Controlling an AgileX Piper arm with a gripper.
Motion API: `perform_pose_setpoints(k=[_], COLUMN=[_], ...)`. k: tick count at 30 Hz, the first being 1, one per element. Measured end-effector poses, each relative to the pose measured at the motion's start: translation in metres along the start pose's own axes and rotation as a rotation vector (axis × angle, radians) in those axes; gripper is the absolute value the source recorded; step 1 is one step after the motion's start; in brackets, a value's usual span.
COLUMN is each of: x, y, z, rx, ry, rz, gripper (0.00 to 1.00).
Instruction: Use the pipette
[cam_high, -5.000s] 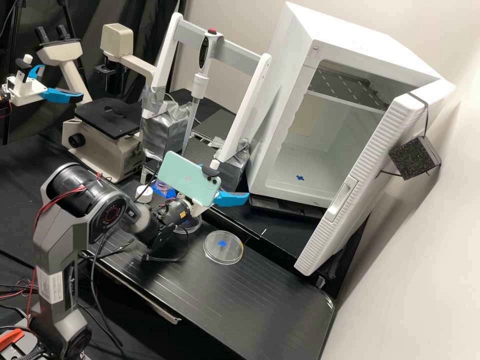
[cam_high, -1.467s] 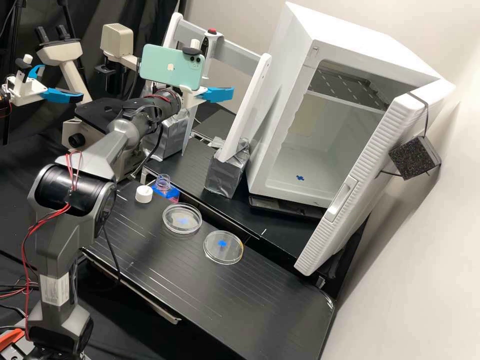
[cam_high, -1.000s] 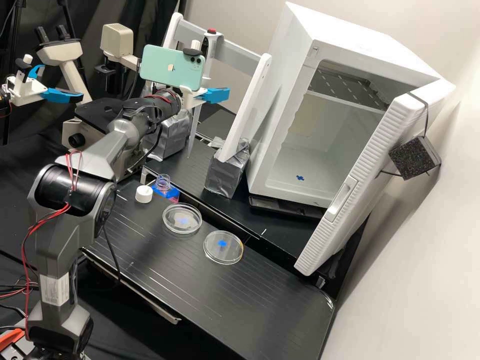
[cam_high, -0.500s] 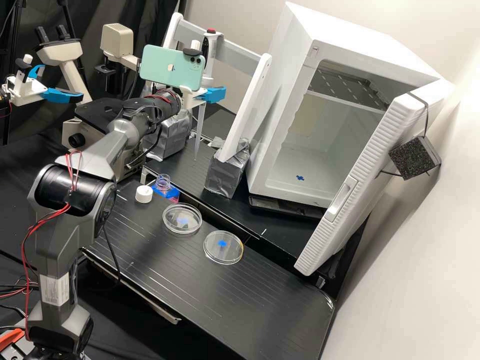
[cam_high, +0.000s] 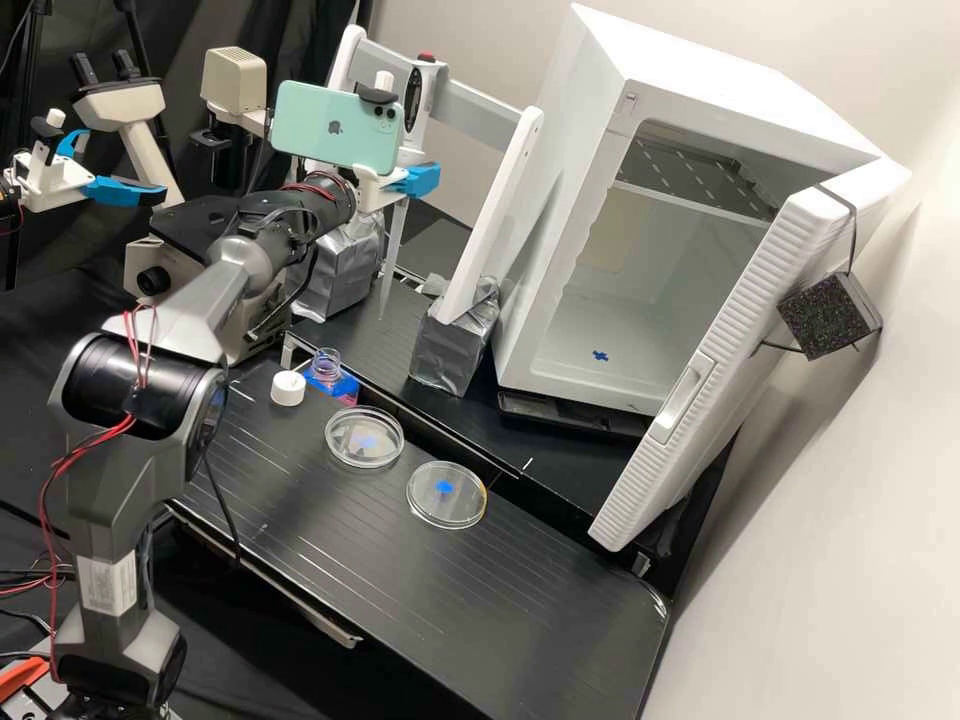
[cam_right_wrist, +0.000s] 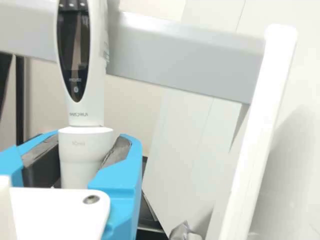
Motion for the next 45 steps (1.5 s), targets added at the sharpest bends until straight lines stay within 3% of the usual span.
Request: perform_pose_setpoints(k=[8, 14, 16, 24, 27, 29, 38, 41, 42, 45], x=[-0.002, -0.002, -0.002, -0.008, -0.012, -0.016, -0.047, -0.057, -0.062, -0.067], y=[-0.003, -0.004, -0.003, 0.012, 0.019, 0.023, 0.017, 0.011, 0.009, 0.005], z=[-0.003, -0.003, -0.003, -0.003, -0.006, -0.007, 0.009, 0.018, 0.024, 0.034], rx=[0.052, 0.062, 0.059, 0.116, 0.114, 0.139, 0.147, 0.186, 0.213, 0.224], ry=[0.011, 0.012, 0.014, 0.06, 0.082, 0.091, 0.098, 0.084, 0.073, 0.039], rz=[-0.039, -0.049, -0.043, 0.019, 0.04, 0.049, 0.047, 0.055, 0.061, 0.102], gripper=[0.0, 0.0, 0.0, 0.0, 0.0, 0.0, 0.0, 0.0, 0.0, 0.0])
